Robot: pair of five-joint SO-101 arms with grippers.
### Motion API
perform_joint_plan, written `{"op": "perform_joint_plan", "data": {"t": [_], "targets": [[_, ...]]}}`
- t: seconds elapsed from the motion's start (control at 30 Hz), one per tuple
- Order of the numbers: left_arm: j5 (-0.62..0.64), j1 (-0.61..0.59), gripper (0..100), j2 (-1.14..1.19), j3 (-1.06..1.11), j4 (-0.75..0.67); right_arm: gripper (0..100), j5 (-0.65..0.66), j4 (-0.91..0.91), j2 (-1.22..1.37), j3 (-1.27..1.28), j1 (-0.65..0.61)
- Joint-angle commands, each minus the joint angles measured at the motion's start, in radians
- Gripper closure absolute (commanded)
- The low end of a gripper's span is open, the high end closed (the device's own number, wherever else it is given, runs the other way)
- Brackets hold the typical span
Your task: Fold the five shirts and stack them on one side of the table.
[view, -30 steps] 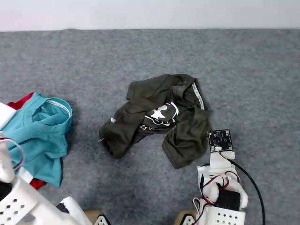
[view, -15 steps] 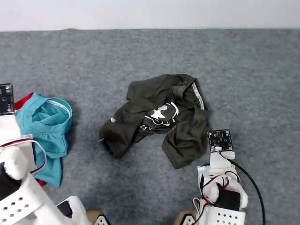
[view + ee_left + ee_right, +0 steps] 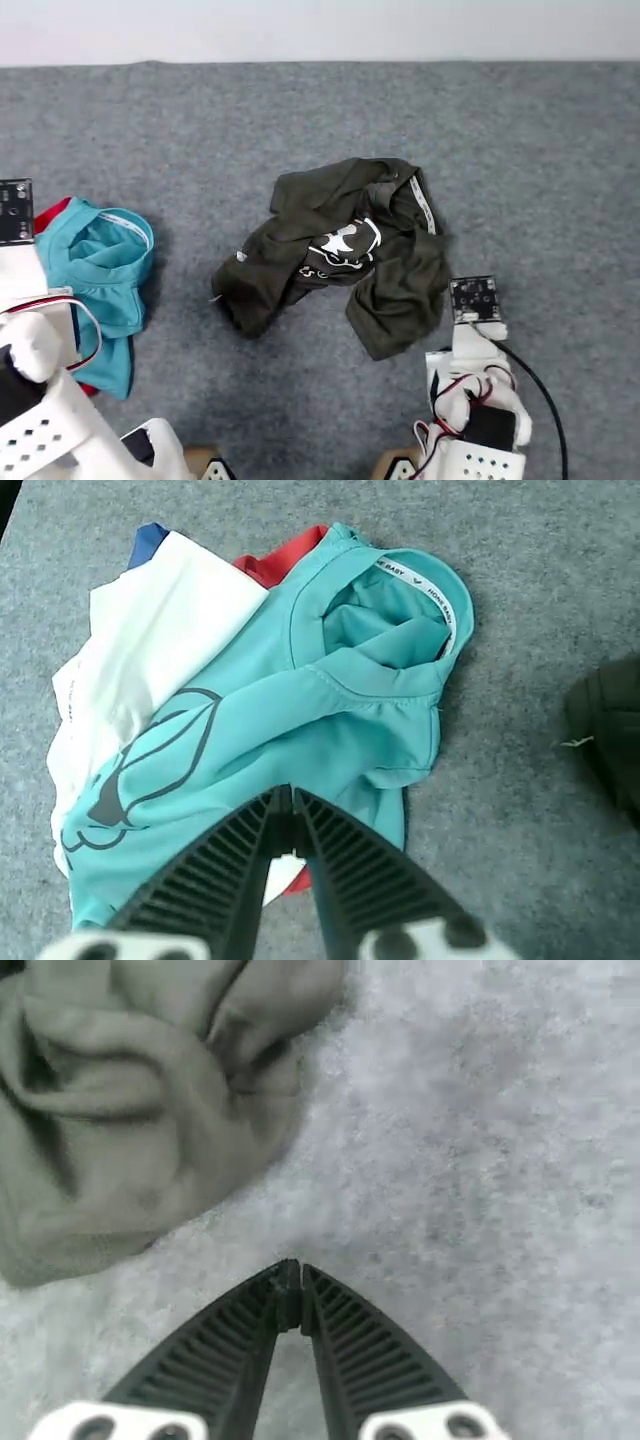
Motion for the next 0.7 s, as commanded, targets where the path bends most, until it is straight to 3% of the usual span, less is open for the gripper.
{"op": "perform_joint_plan", "data": {"t": [0.0, 0.27, 0.5, 0.67], "targets": [[0.009, 0.005, 100, -0.011, 0.016, 0.014, 98.4, 0.002, -0.035, -0.004, -0.163, 0.047], [0.009, 0.006, 100, -0.012, 0.073, 0.009, 98.7, 0.008, -0.025, 0.002, -0.331, 0.051], [0.009, 0.006, 100, -0.012, 0.064, -0.026, 98.4, 0.006, 0.107, 0.005, -0.442, 0.048], [0.009, 0.006, 100, -0.009, 0.070, -0.025, 98.4, 0.005, 0.170, 0.188, -0.603, 0.051]]}}
